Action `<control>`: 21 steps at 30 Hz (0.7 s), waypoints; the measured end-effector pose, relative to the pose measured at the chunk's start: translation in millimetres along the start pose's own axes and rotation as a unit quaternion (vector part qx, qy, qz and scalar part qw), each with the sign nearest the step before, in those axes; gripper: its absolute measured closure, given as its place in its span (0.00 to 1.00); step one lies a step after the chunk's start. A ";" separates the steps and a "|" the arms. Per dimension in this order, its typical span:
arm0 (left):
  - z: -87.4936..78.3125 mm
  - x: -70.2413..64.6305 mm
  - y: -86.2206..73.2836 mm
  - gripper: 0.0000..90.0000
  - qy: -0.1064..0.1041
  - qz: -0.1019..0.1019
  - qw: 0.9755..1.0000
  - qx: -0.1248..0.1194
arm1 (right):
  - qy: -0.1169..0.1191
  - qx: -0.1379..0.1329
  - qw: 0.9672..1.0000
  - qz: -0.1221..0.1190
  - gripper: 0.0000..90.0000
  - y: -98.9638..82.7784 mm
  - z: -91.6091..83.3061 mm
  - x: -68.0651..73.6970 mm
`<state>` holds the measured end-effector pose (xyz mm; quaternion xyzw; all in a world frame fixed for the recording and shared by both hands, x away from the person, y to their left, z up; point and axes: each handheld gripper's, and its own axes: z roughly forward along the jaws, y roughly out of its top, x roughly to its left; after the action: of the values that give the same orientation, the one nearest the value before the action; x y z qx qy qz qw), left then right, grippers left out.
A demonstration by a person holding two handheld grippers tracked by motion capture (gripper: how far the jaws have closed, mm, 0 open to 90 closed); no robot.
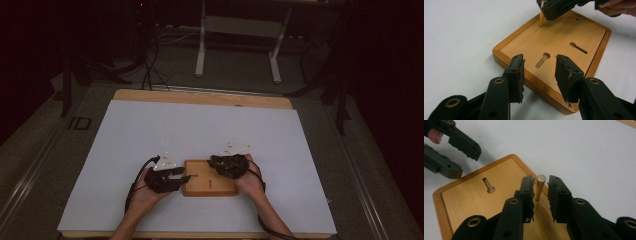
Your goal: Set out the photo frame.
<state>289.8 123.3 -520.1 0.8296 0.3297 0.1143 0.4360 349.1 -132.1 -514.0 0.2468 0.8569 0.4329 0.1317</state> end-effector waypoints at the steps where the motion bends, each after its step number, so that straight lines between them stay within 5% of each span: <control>1: 0.0 0.0 0.0 0.65 0.000 0.000 1.000 0.000 | -0.002 0.002 1.000 0.001 0.80 0.2 2.3 0.0; 7: -0.1 -0.1 0.1 0.65 0.000 0.001 1.000 0.001 | 0.006 0.001 1.000 0.003 0.92 -0.9 9.7 -3.0; 12: -0.9 -0.4 0.1 0.65 0.000 0.003 1.000 0.000 | 0.017 0.000 1.000 0.007 0.93 -2.0 8.5 -6.0; 21: -1.5 0.4 -0.2 0.65 -0.001 0.002 1.000 -0.001 | 0.004 0.002 1.000 0.012 0.93 -2.6 5.7 -12.3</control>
<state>289.3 124.7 -519.4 0.8299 0.3278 0.1142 0.4367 361.2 -136.1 -519.3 0.2558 0.8554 0.4334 0.1224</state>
